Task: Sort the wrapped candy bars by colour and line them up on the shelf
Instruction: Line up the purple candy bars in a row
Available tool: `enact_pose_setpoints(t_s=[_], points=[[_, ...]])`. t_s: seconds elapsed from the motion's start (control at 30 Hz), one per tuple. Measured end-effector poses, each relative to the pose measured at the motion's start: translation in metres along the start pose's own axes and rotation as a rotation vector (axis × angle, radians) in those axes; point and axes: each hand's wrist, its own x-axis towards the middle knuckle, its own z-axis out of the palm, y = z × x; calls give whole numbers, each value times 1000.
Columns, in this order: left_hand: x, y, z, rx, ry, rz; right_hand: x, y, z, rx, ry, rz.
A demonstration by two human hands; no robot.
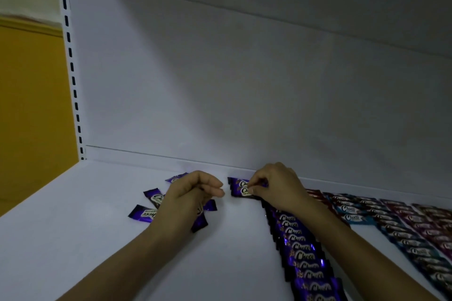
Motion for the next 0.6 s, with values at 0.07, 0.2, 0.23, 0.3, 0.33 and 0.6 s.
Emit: enact_pose_setpoints(t_s=[0.07, 0.2, 0.23, 0.3, 0.33, 0.6], points=[[1, 0, 0, -60, 15, -23, 0, 1, 0, -4, -4, -10], [2, 0, 0, -112, 46, -32, 2, -1, 2, -1, -1, -17], [3, -1, 0, -122, 55, -36, 2, -1, 2, -13, 7, -19], [3, 1, 2, -166, 69, -57, 1, -2, 1, -36, 13, -9], [4, 3, 1, -182, 76, -68, 2, -3, 2, -46, 15, -12], [7, 21, 2, -570, 143, -226, -14, -60, -20, 514, -215, -31]])
